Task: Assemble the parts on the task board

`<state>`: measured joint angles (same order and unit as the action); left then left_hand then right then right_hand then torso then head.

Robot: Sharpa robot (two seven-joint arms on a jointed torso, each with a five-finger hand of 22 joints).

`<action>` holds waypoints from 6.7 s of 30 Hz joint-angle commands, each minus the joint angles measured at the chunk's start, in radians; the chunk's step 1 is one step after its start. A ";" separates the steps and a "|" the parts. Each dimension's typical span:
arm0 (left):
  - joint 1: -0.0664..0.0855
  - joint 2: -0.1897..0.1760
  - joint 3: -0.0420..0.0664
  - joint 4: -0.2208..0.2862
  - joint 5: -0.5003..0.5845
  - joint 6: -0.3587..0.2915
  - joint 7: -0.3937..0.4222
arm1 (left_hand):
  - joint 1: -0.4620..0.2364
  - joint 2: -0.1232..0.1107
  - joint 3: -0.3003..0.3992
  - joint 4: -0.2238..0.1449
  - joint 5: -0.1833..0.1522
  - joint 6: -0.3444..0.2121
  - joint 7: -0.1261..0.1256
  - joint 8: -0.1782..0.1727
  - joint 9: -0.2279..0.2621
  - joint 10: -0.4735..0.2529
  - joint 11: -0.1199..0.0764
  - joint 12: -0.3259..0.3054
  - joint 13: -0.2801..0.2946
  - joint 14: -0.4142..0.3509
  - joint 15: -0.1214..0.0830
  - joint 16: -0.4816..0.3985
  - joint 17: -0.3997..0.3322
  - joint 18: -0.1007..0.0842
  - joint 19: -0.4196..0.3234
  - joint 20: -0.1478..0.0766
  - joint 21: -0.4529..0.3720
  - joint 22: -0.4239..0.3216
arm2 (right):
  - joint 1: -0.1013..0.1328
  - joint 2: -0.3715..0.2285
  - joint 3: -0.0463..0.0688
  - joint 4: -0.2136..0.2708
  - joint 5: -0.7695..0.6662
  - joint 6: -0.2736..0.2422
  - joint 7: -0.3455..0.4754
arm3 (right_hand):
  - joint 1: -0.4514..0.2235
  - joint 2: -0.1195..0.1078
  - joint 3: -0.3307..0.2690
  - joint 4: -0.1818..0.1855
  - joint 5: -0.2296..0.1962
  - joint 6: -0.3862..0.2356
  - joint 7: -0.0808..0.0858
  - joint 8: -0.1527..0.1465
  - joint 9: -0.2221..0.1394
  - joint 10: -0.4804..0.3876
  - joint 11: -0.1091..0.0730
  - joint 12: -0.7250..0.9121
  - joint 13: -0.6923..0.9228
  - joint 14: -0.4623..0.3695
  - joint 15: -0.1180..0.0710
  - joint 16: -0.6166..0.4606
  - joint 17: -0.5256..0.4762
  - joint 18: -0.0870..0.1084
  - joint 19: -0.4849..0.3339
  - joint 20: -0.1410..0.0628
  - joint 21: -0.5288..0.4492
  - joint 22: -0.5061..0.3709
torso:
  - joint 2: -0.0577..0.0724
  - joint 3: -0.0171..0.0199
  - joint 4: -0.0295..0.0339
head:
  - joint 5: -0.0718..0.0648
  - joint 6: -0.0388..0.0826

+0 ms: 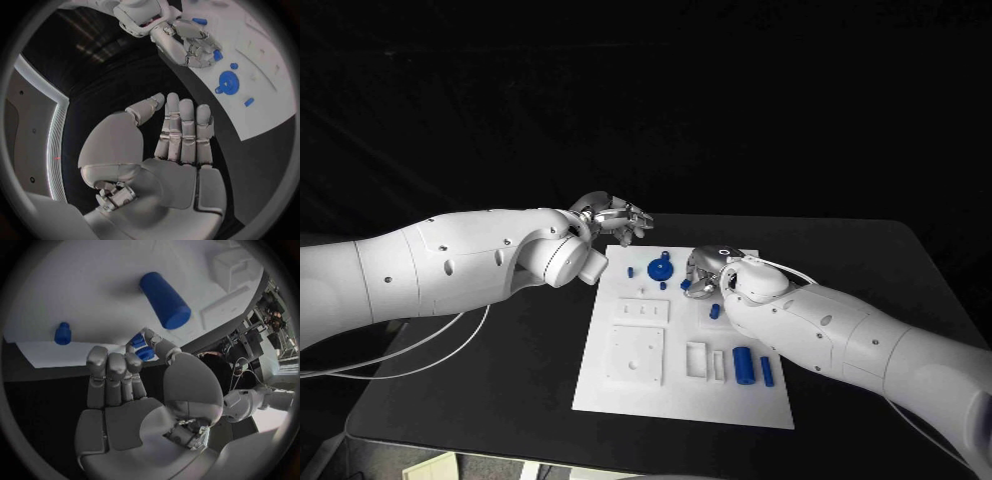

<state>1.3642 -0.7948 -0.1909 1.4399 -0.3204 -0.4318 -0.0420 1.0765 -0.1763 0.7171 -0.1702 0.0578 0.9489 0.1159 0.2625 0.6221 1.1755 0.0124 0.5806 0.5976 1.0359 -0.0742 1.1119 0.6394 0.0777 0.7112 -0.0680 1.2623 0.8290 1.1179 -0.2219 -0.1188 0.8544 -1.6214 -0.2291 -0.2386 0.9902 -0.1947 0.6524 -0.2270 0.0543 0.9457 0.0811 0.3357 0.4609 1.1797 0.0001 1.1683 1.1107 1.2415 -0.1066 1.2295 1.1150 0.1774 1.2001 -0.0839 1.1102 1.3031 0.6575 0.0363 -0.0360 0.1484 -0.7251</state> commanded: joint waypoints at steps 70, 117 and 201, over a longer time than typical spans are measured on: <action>0.002 -0.015 -0.028 -0.001 -0.114 0.319 -0.186 | -0.270 -0.048 -0.202 0.218 -0.010 -0.052 0.016 -0.013 -0.023 0.005 0.010 -0.052 -0.007 -0.019 0.002 -0.007 0.024 0.002 -0.035 -0.100 0.000 -0.006 | 0.035 -0.199 0.038 0.369 -0.031 -0.113 0.016 | 0.046 0.069 0.249 -0.039 0.006 0.093 0.011 0.005 -0.001 0.015 -0.019 0.009 0.005 0.003 -0.016 0.015 -0.002 0.084 0.007 0.007 0.019 0.008 | -0.015 0.0127 -0.0128 | 0.004 0.013; -0.020 0.010 -0.050 0.000 -0.091 0.345 -0.147 | -0.121 0.073 -0.404 0.167 -0.005 -0.047 0.014 -0.021 -0.081 0.036 0.008 -0.112 -0.009 -0.025 0.001 -0.017 0.036 0.003 -0.047 -0.098 -0.010 -0.025 | 0.035 -0.271 0.061 0.565 -0.018 -0.117 0.000 | 0.047 0.060 0.260 -0.031 0.005 0.097 0.009 0.004 -0.001 0.020 -0.021 0.008 0.003 0.006 -0.019 0.013 -0.004 0.084 0.012 0.005 0.018 0.005 | -0.043 0.0278 -0.0256 | 0.012 0.003; -0.020 0.009 -0.050 -0.008 -0.069 0.362 -0.108 | -0.119 0.310 -0.358 -0.089 0.209 0.102 -0.028 0.054 -0.113 0.170 -0.025 -0.218 -0.008 -0.007 -0.003 -0.011 0.056 -0.018 -0.053 -0.103 0.011 -0.027 | 0.035 -0.272 0.062 0.525 0.033 -0.187 0.012 | 0.053 -0.037 0.192 -0.027 0.035 -0.060 0.064 -0.080 -0.035 -0.042 0.031 -0.030 -0.016 -0.028 0.030 -0.018 -0.018 0.084 -0.015 0.005 -0.017 -0.012 | -0.042 0.0268 -0.0279 | 0.008 -0.002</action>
<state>1.3437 -0.7870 -0.2417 1.4308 -0.3994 -0.0683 -0.1683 0.9648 0.1345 0.3599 -0.2544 0.2653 1.0192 0.1116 0.3116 0.5070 1.3404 -0.0128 0.3669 0.5889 1.0225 -0.0784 1.0958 0.6947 0.0778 0.6576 -0.0645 1.2700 0.8008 1.1527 -0.4922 -0.0576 1.3812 -1.5992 -0.3698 -0.2329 1.0422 -0.2285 0.8481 -0.2538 0.0929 0.9189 0.1195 0.2600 0.4269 1.1487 0.0272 1.1411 1.0949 1.2109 -0.0834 1.2149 1.0980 0.1760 1.1910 -0.0786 1.0973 1.2920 0.6159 0.0631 -0.0639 0.1569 -0.7278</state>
